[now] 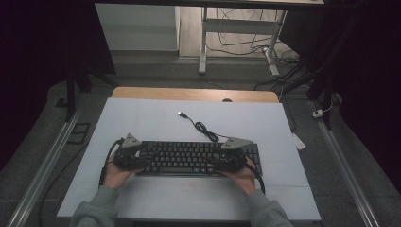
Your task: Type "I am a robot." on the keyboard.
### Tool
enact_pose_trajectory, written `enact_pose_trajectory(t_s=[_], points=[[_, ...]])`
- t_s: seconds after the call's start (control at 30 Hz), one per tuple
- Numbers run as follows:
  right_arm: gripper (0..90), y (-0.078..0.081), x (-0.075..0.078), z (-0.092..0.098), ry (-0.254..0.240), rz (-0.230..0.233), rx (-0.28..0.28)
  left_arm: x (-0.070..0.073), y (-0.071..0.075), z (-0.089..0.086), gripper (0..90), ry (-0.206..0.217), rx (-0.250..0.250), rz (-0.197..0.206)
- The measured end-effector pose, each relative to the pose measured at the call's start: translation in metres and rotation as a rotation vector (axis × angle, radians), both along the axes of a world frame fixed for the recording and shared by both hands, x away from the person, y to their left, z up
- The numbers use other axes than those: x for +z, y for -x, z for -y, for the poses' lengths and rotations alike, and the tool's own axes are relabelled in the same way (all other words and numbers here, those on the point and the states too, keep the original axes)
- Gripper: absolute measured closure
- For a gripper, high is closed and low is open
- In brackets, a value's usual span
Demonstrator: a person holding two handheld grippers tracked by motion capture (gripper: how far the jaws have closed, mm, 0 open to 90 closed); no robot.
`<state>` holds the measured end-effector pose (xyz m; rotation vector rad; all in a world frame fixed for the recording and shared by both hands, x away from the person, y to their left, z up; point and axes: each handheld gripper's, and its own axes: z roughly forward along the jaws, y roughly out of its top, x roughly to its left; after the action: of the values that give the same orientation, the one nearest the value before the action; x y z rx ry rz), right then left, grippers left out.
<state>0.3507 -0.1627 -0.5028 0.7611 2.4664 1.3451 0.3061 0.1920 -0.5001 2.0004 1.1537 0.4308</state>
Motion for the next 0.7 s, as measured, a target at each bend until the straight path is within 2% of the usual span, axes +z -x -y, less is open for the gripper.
enact_pose_trajectory(t_s=[0.33, 0.7], points=[[56.5, -0.004, 0.002, -0.016, 0.009, -0.018, 0.009, -0.002, -0.001, 0.001, 36.5, -0.017, -0.001, -0.003], [82.2, -0.005, 0.004, -0.032, 0.020, -0.035, 0.072, -0.002, 0.000, 0.002, 36.1, -0.016, -0.001, -0.002]])
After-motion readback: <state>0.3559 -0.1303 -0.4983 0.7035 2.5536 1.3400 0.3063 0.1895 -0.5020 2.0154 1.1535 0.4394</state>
